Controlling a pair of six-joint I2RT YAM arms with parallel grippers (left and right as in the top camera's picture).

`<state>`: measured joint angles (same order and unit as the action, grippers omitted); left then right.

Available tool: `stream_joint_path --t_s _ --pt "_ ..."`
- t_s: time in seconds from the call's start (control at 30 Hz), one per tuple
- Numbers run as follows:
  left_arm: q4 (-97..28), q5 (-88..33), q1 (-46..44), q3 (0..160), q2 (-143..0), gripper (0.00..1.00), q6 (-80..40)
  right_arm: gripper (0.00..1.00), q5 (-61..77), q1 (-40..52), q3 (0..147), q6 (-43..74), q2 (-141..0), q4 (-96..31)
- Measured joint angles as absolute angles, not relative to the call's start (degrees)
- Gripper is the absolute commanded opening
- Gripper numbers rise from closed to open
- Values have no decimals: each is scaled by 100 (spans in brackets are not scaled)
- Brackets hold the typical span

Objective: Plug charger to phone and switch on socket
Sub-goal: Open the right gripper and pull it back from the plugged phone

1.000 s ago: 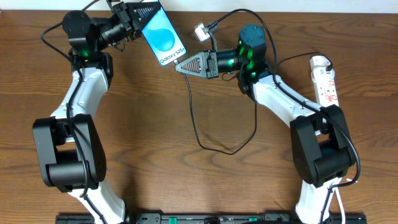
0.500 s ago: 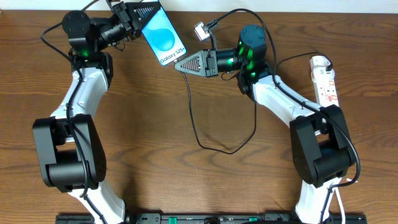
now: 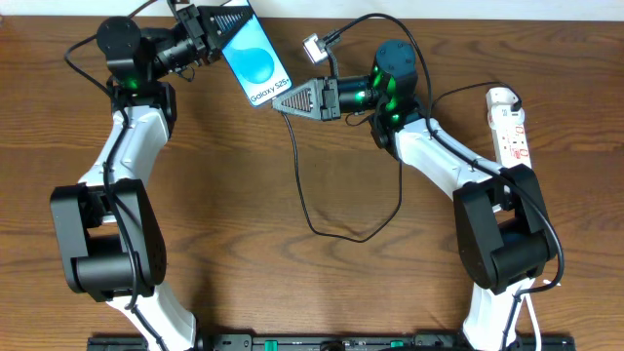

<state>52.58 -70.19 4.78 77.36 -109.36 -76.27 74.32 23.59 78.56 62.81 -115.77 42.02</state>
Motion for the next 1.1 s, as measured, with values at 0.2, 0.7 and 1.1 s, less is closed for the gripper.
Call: stream_joint_path --t_s 0.2,0.7,1.1 --pt "5258 -7019 482 7736 -10938 7 -7627 7 7430 2359 7856 6296 -11577 4206" --pt "5242 -7638 449 7734 -10936 7 -7498 99 7057 2283 7870 6296 -11574 4294" --pt "5240 -7710 1149 7734 -10936 8 -7496 99 7078 2209 7870 6296 -11574 4263"
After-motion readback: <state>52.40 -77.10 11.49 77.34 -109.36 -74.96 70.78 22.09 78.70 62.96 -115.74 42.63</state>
